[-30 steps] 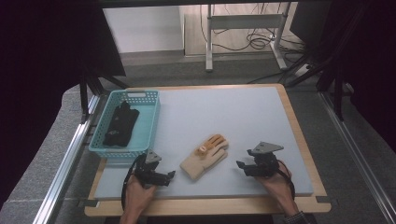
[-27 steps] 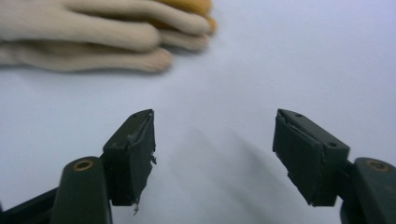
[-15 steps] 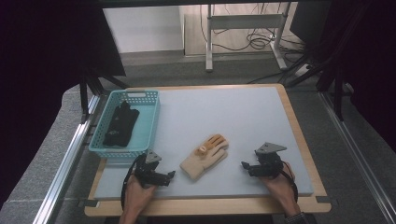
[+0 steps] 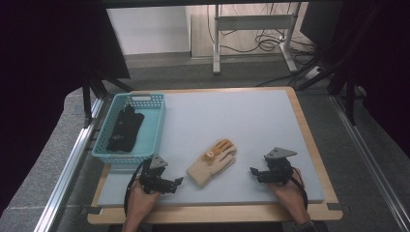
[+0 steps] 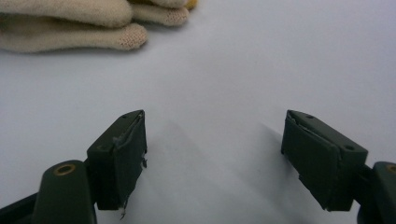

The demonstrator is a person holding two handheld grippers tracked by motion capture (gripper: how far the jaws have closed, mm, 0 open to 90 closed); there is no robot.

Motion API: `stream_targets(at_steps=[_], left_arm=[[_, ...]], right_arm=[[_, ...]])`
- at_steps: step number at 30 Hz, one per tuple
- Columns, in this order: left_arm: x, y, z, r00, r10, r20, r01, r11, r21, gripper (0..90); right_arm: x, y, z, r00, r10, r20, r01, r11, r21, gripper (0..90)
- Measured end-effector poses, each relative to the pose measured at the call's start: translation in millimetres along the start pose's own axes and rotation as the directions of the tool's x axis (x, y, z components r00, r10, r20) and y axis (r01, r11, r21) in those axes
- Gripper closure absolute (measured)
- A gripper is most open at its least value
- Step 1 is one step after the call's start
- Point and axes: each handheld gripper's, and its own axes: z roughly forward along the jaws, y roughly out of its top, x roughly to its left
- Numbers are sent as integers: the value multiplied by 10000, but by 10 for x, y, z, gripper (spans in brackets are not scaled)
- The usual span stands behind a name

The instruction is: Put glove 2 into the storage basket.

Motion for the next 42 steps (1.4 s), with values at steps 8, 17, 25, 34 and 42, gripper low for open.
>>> stream_targets(at_steps=[8,17,25,34,42], left_arm=[[-153,304,30,9968,522,601,-521,9986,-33,28],[-311,672,361,9891,718,1286,-773,9963,380,6],[-470,886,652,9836,1083,1444,-1203,9897,770,0],[-563,954,880,9854,1221,1189,-1386,9800,1425,0],[-652,935,959,9834,1551,939,-1704,9676,1863,35]], right_arm=[[0,0,-1,10000,2,13,-2,10000,1,216],[1,-1,0,10000,18,3,-18,10000,-15,216],[2,-1,0,10000,27,-2,-27,10000,-20,216],[2,-1,0,10000,31,-3,-31,10000,-21,216],[2,-1,0,10000,26,-4,-26,10000,-20,215]])
